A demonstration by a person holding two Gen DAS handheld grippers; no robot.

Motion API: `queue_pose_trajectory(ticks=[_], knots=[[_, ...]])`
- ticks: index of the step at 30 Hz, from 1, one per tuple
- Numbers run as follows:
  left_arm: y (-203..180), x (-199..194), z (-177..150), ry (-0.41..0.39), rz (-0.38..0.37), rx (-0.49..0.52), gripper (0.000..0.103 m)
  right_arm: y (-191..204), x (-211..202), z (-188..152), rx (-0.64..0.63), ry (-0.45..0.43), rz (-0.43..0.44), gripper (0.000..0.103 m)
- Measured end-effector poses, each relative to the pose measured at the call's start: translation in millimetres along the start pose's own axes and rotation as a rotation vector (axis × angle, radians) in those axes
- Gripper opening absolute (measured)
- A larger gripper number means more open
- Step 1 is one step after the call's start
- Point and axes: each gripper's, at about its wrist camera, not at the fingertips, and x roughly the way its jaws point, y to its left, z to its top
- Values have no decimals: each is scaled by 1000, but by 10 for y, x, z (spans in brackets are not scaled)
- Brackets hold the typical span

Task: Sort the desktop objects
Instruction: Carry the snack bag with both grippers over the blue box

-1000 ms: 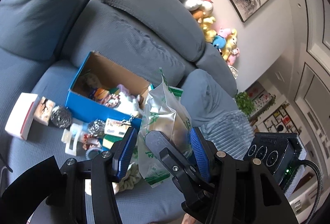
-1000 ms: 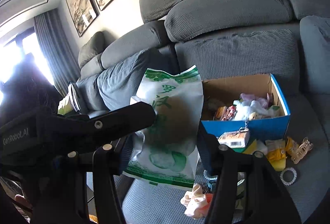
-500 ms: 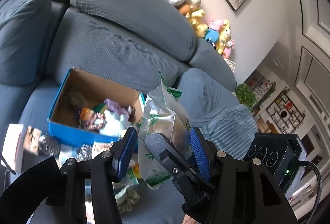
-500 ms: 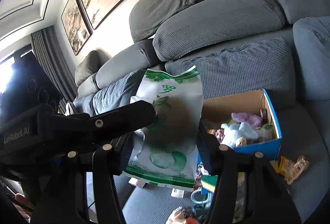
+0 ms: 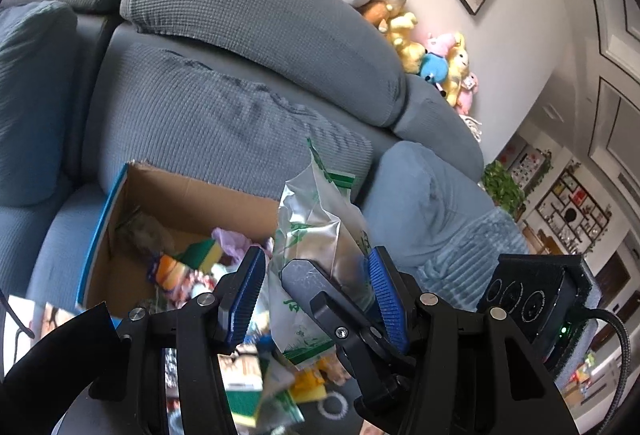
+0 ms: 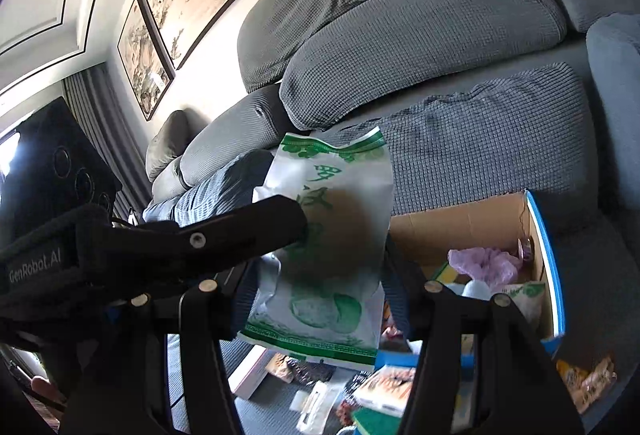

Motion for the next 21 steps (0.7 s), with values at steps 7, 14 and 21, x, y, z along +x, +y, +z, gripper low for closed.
queue_pose_trajectory(ticks=[7,14,21], knots=[[107,263,254,-37,-17,26,55,-147,315,196,-30,-17,4,56],[340,517,277,-55,-12,20,55,-323,586,127,-37,4,0,57],[682,868,101,-27,-14,-28,55,-520,882,-116,-44,86,-61,57]])
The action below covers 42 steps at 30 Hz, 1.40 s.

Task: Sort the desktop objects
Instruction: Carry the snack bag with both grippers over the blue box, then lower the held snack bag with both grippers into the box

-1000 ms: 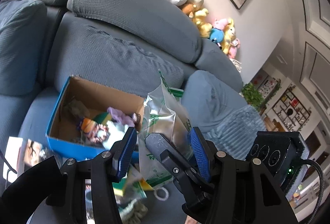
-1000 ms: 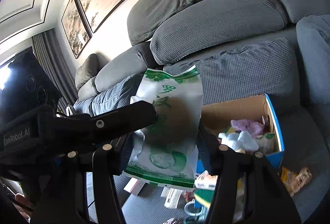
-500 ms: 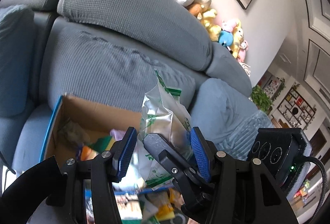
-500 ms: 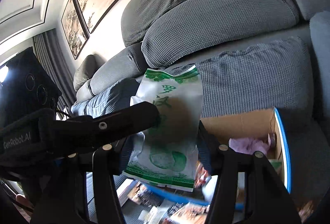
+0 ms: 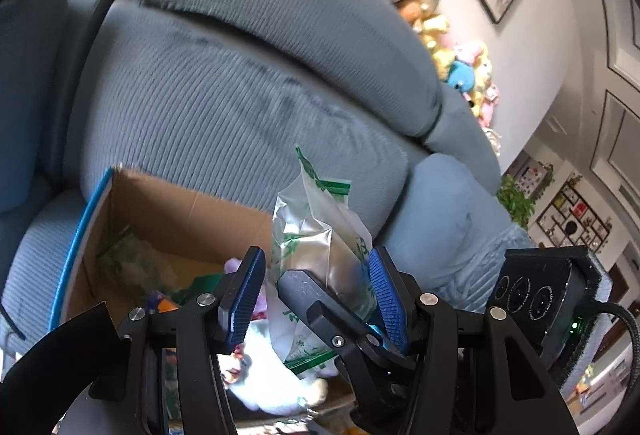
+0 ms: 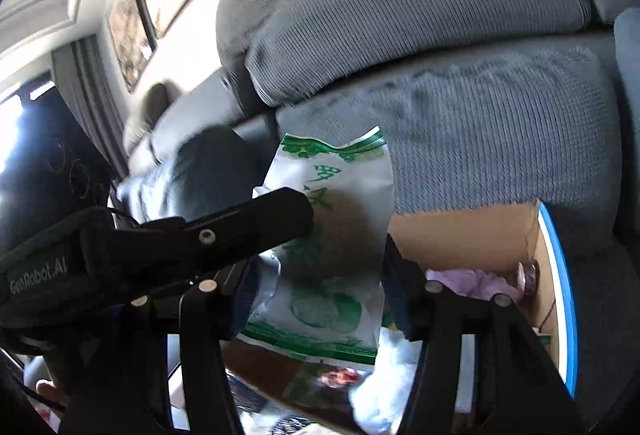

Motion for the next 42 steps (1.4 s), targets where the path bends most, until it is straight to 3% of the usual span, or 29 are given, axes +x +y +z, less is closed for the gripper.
queue_pose_trajectory(ticks=[11,15,23,32,42], knots=[[385,310,-137,26,164,-48,55,-160,582,-249,33,170,19,57],[429,343,-148,30,138,-53,55,-131,575,-252,14,171,-29,57],[525,441,-190,47,220,-59,55,-150,665,-309,19,233,-56,57],[530,465,-203,32,325,-31,55,-192,697,-338,19,245,-89,57],[614,517,-180,47,359,-46,55,-224,737,-390,13,253,-110,58]])
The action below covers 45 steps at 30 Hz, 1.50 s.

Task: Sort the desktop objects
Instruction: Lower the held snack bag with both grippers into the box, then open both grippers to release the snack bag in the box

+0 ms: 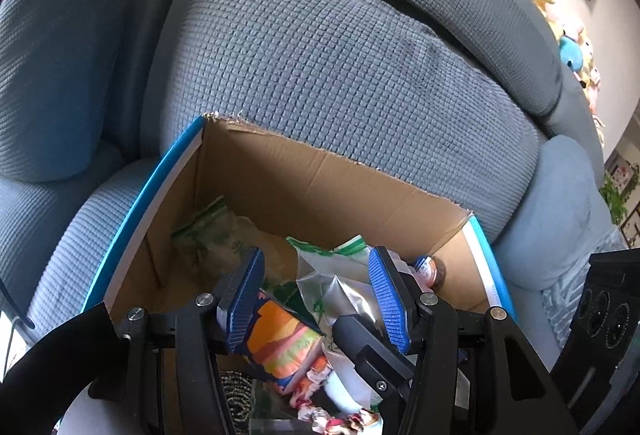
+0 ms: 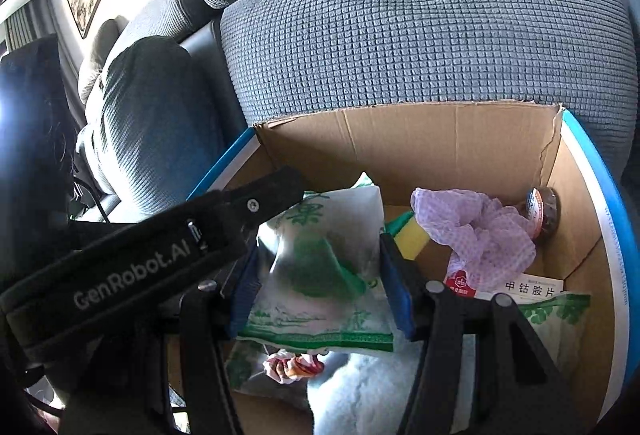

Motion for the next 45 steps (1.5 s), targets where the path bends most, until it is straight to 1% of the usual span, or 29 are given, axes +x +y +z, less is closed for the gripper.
queue_pose_trajectory(ticks=[5,8,11,12,13,14,15,16,17,18,21,25,27,29,34,36,39,41,43,45], knots=[[-5,40,-20,16,6,1,55,-60,25,-39,12,7,1,59],[-1,58,-16,26,-3,-6,55,-87,12,-57,19,5,3,60],[12,89,-12,43,-8,-24,55,-123,-4,-60,31,-1,-4,62],[16,99,-12,53,-3,-27,64,-137,-20,-63,33,-8,-11,63],[15,104,-11,62,0,-28,77,-146,-37,-66,35,-15,-20,66],[24,82,-4,56,-6,-37,82,-158,-51,-67,40,-20,-22,72],[34,62,0,47,-14,-42,90,-164,-68,-67,43,-24,-23,77],[36,40,2,37,-22,-44,96,-158,-86,-67,38,-30,-27,80],[31,29,5,32,-22,-42,98,-146,-90,-64,32,-35,-33,86],[29,20,0,30,-19,-41,100,-136,-101,-65,26,-38,-46,88],[29,37,-5,50,-25,-48,100,-126,-82,-55,27,-25,-43,89],[30,87,-2,101,-64,-54,100,-136,-66,-65,27,-4,-36,89],[9,77,-9,104,-88,-52,100,-122,-66,-65,22,0,-36,94],[-28,68,-15,110,-106,-45,100,-122,-78,-64,18,9,-27,94],[-123,-26,-28,72,-115,-13,101,-122,-165,-54,5,-1,-25,94],[-146,-62,-23,61,-140,-4,102,-107,-206,-58,-3,-12,-24,95],[-152,-124,-21,29,-172,-14,102,-95,-231,-43,-3,-27,-35,101],[-162,-155,-18,12,-199,-8,102,-93,-242,-34,-1,-33,-31,103],[-160,-158,-10,23,-208,-11,102,-100,-256,-33,1,-34,-26,103],[-158,-160,-11,17,-223,-23,102,-108,-265,-26,3,-39,-34,103]])
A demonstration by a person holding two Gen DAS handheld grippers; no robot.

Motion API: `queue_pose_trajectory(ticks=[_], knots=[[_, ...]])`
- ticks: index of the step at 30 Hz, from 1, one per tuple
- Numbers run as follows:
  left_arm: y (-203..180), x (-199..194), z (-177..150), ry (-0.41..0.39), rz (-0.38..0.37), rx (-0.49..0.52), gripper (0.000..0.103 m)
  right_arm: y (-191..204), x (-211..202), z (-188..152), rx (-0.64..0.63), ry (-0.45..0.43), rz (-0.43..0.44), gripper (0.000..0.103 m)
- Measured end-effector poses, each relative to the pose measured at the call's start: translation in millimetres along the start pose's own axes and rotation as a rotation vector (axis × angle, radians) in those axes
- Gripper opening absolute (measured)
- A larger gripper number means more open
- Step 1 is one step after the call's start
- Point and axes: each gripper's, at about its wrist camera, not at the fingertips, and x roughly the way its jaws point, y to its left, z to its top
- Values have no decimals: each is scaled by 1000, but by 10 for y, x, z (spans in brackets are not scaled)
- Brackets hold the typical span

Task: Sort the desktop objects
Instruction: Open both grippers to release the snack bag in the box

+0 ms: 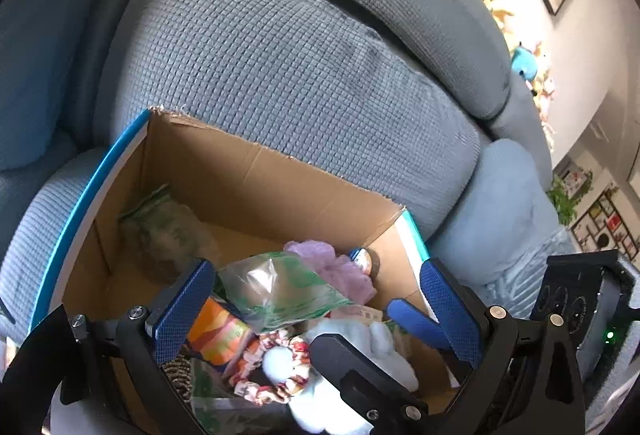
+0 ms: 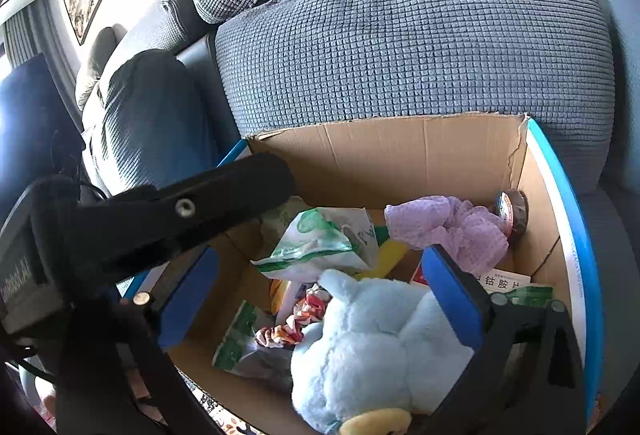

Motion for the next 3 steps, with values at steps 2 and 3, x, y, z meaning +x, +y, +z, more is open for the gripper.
queue_pose_trajectory(ticks=[2,3], knots=[[5,14,-3,10,4,-1,102,-12,5,3,-1,3,-7,103],[0,17,-4,13,9,0,102,-14,3,2,-1,4,-10,103]])
